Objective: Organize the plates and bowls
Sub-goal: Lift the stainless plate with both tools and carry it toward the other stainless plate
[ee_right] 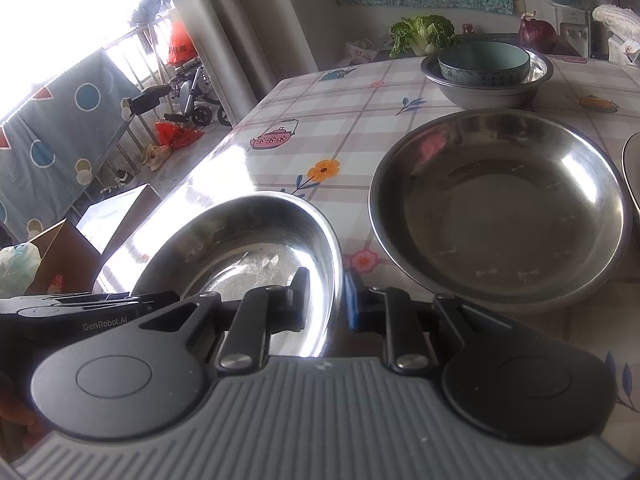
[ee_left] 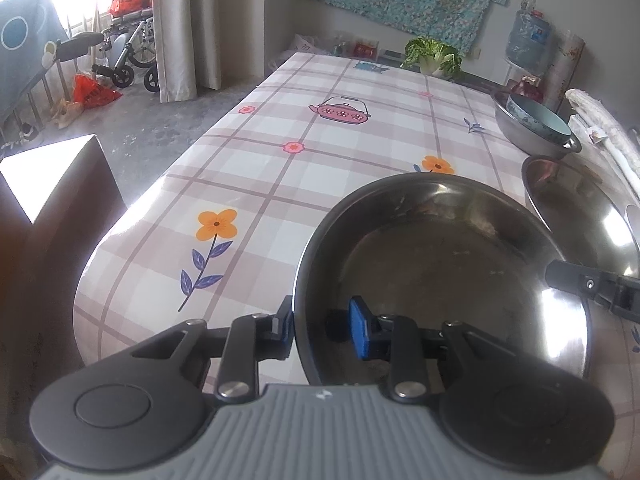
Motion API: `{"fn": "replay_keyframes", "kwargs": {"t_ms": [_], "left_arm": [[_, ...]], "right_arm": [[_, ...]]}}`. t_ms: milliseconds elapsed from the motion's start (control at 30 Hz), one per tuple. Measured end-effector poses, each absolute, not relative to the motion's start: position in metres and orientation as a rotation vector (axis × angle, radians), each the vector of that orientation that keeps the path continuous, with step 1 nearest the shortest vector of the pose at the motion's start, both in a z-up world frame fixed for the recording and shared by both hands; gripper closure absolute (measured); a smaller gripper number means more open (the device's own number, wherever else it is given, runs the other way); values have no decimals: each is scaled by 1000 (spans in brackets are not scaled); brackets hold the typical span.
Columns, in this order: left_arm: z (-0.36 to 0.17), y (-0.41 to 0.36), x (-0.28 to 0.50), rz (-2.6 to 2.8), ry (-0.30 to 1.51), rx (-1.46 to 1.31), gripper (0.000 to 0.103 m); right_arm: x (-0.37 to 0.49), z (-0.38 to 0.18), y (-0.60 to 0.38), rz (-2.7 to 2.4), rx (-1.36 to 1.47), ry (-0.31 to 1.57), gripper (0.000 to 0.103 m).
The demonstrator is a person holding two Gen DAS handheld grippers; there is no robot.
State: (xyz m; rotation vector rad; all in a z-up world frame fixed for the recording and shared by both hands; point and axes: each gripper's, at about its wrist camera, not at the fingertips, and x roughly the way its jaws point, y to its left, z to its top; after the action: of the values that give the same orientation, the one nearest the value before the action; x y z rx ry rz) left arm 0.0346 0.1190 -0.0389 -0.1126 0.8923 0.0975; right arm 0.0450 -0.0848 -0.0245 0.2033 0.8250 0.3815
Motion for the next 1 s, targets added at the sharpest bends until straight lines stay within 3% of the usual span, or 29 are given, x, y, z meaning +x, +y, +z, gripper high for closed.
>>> {"fn": "replay_keyframes", "kwargs": {"t_ms": [1000], "left_arm": [[-29, 114, 28, 91, 877, -102, 74]], "right_arm": [[37, -14, -89, 379, 217, 805, 86]]}}
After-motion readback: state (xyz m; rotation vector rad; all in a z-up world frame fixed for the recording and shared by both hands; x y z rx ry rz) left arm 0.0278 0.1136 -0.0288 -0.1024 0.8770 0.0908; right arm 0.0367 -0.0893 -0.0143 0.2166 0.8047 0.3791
